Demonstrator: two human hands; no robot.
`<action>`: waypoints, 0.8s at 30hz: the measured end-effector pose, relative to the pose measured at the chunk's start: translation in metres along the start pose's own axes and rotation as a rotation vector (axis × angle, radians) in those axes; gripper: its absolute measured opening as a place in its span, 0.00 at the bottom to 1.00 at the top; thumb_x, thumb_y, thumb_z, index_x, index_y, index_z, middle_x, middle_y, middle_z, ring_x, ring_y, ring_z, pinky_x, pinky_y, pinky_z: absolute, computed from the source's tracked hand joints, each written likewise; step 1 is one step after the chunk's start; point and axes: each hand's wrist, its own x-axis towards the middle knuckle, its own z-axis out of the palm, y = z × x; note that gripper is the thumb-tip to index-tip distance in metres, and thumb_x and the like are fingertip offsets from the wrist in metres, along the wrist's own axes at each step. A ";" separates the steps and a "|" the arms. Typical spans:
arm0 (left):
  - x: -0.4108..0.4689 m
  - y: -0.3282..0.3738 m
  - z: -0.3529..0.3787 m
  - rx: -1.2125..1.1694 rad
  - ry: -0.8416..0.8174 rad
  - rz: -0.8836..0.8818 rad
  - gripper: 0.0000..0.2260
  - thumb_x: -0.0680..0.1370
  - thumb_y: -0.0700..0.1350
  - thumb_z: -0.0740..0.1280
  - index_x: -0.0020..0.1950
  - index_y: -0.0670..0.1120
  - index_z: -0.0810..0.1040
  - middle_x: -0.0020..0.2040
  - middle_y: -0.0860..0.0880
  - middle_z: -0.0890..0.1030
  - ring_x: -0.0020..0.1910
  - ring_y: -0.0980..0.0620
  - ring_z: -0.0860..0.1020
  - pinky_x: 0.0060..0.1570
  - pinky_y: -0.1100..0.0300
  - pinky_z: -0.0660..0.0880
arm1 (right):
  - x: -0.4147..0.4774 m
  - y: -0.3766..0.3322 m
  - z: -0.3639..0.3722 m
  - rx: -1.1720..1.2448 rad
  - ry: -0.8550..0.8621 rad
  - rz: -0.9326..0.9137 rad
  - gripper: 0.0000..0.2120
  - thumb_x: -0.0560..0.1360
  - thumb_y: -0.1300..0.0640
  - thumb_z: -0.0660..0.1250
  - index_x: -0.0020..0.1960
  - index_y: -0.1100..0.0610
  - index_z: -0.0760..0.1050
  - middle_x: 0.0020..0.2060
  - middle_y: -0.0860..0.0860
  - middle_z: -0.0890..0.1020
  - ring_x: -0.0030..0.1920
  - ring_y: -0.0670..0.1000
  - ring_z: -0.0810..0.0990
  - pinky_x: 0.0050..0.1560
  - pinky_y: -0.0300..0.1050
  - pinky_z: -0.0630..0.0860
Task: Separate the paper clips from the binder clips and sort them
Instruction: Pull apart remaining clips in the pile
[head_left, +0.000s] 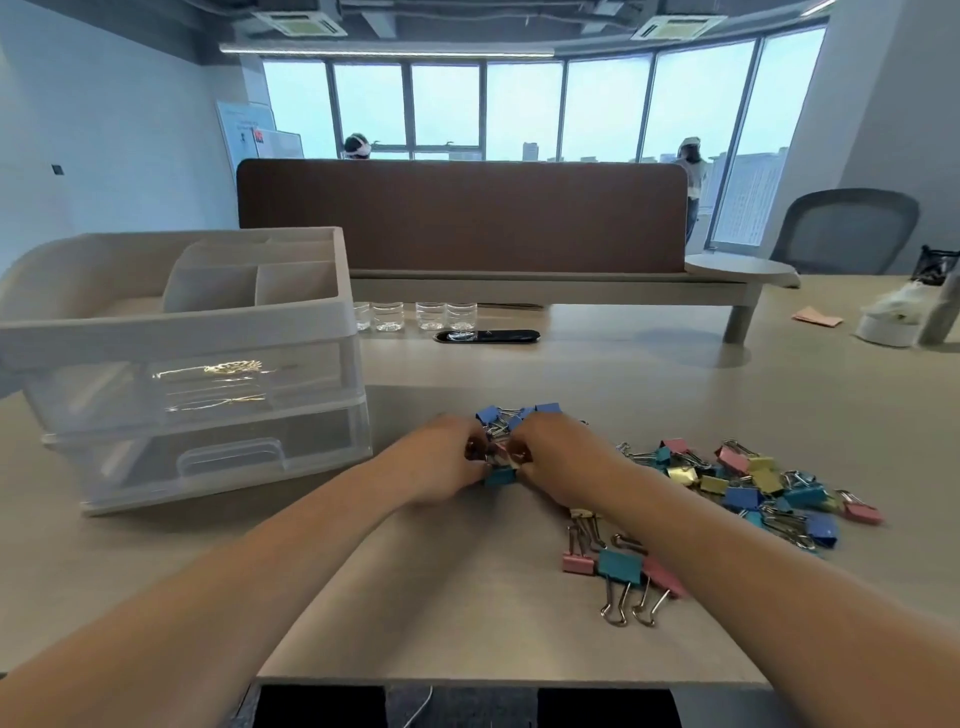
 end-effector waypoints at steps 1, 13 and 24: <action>0.001 0.001 0.000 -0.008 0.011 0.009 0.10 0.76 0.49 0.69 0.55 0.47 0.78 0.50 0.48 0.77 0.45 0.50 0.76 0.42 0.58 0.72 | 0.000 0.002 0.000 0.014 0.008 0.002 0.05 0.77 0.60 0.67 0.51 0.54 0.79 0.49 0.50 0.79 0.44 0.48 0.73 0.45 0.40 0.68; -0.003 0.037 -0.010 0.149 0.052 0.084 0.14 0.78 0.54 0.67 0.61 0.51 0.77 0.57 0.49 0.74 0.54 0.50 0.74 0.54 0.55 0.73 | -0.042 0.053 -0.040 0.096 -0.151 0.121 0.15 0.77 0.50 0.69 0.62 0.53 0.78 0.57 0.48 0.79 0.52 0.46 0.75 0.51 0.39 0.70; 0.009 0.091 0.016 0.164 -0.245 0.219 0.22 0.76 0.59 0.68 0.66 0.51 0.74 0.59 0.50 0.76 0.52 0.51 0.76 0.52 0.56 0.74 | -0.049 0.074 -0.045 0.063 -0.358 0.136 0.29 0.73 0.48 0.73 0.72 0.48 0.69 0.68 0.49 0.74 0.66 0.51 0.71 0.67 0.47 0.66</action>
